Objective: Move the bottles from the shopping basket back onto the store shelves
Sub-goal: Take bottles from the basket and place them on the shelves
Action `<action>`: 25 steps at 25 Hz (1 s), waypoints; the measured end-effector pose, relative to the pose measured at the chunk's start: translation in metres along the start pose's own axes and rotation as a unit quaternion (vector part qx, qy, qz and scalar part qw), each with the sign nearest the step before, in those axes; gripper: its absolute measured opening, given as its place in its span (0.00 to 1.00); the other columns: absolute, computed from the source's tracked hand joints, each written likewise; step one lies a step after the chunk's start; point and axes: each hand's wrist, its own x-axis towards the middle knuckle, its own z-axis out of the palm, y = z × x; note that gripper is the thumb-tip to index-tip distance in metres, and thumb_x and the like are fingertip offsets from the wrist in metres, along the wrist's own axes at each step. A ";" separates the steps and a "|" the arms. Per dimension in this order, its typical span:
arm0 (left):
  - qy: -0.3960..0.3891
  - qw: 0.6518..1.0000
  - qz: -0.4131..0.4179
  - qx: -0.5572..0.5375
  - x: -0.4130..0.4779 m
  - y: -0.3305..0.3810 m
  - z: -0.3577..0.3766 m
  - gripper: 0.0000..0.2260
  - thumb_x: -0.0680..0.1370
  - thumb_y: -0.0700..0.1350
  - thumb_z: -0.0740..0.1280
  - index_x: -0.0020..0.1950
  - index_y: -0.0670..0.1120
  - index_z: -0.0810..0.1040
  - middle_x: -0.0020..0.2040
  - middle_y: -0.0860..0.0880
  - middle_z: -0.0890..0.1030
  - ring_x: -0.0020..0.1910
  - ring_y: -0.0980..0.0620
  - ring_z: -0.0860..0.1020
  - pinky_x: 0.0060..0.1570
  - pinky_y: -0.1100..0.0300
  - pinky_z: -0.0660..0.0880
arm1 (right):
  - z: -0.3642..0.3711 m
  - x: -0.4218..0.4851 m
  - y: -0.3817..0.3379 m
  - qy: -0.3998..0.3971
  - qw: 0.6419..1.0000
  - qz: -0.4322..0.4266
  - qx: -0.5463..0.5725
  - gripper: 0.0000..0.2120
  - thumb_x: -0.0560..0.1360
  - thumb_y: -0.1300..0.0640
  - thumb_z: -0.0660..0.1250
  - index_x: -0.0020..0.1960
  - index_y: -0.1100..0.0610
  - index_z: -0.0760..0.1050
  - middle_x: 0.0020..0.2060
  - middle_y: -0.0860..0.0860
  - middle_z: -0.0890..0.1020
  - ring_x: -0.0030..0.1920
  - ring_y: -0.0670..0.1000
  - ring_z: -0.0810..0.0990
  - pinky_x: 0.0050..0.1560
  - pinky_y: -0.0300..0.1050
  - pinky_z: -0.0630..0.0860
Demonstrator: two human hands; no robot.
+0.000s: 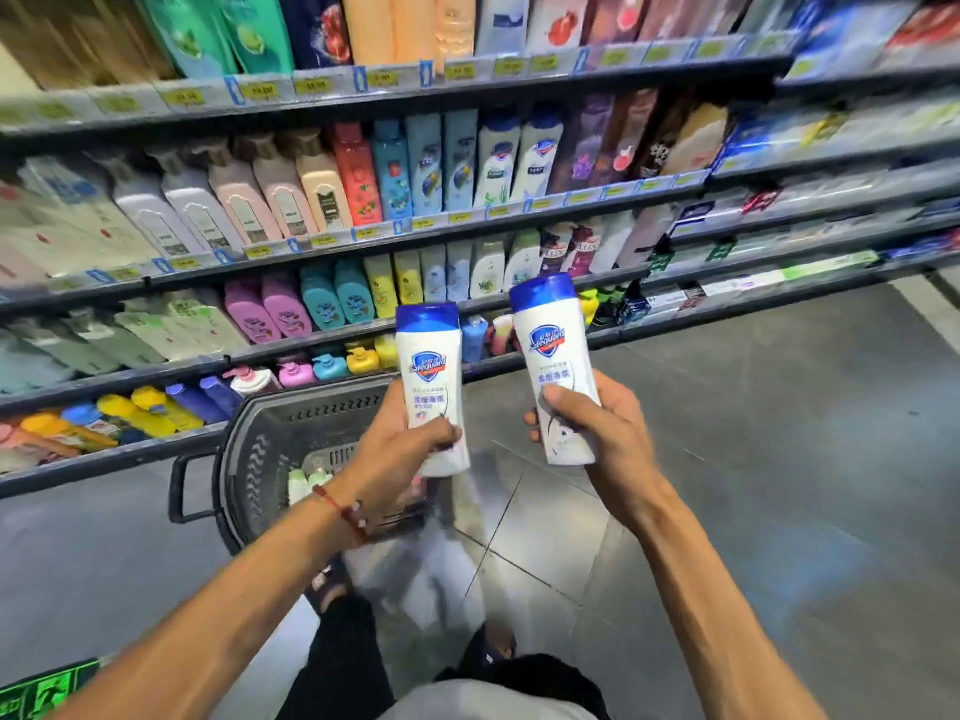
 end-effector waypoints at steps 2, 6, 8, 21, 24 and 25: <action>-0.003 0.999 0.033 0.000 -0.001 0.022 0.024 0.25 0.71 0.39 0.73 0.66 0.46 0.71 0.52 0.46 0.83 0.45 0.51 0.81 0.40 0.64 0.77 | -0.018 -0.003 -0.023 -0.003 1.000 -0.026 -0.005 0.19 0.68 0.51 0.76 0.54 0.60 0.81 0.40 0.53 0.85 0.38 0.53 0.84 0.40 0.45 0.82; -0.021 0.993 0.111 0.031 0.000 0.075 0.064 0.18 0.79 0.36 0.70 0.66 0.44 0.70 0.53 0.48 0.83 0.45 0.55 0.80 0.41 0.67 0.77 | -0.050 -0.002 -0.076 -0.008 0.996 -0.091 -0.012 0.18 0.70 0.50 0.76 0.55 0.59 0.82 0.41 0.54 0.86 0.38 0.52 0.84 0.40 0.45 0.82; -0.026 0.986 0.154 0.057 0.003 0.108 0.081 0.18 0.79 0.38 0.70 0.68 0.43 0.69 0.56 0.47 0.82 0.46 0.57 0.81 0.42 0.68 0.77 | -0.062 0.004 -0.103 -0.003 0.992 -0.122 -0.004 0.15 0.73 0.53 0.73 0.56 0.60 0.80 0.39 0.53 0.85 0.37 0.50 0.84 0.38 0.43 0.82; -0.073 0.923 0.363 0.101 0.120 0.343 0.160 0.21 0.77 0.46 0.70 0.67 0.43 0.71 0.55 0.50 0.83 0.48 0.61 0.81 0.45 0.67 0.77 | -0.124 0.158 -0.301 0.010 0.949 -0.309 -0.064 0.14 0.78 0.51 0.69 0.62 0.51 0.78 0.58 0.51 0.87 0.55 0.50 0.84 0.59 0.52 0.81; -0.064 0.911 0.397 0.098 0.169 0.404 0.180 0.18 0.80 0.38 0.68 0.68 0.41 0.70 0.56 0.49 0.82 0.44 0.63 0.79 0.43 0.68 0.77 | -0.139 0.213 -0.359 -0.018 0.937 -0.343 -0.068 0.15 0.78 0.54 0.68 0.64 0.53 0.77 0.57 0.49 0.87 0.53 0.46 0.83 0.55 0.41 0.81; -0.065 0.909 0.401 0.092 0.183 0.421 0.185 0.18 0.79 0.39 0.68 0.69 0.41 0.70 0.57 0.48 0.82 0.46 0.63 0.79 0.44 0.68 0.77 | -0.141 0.230 -0.378 -0.028 0.934 -0.349 -0.077 0.15 0.79 0.54 0.68 0.65 0.54 0.77 0.57 0.49 0.87 0.53 0.46 0.84 0.54 0.40 0.80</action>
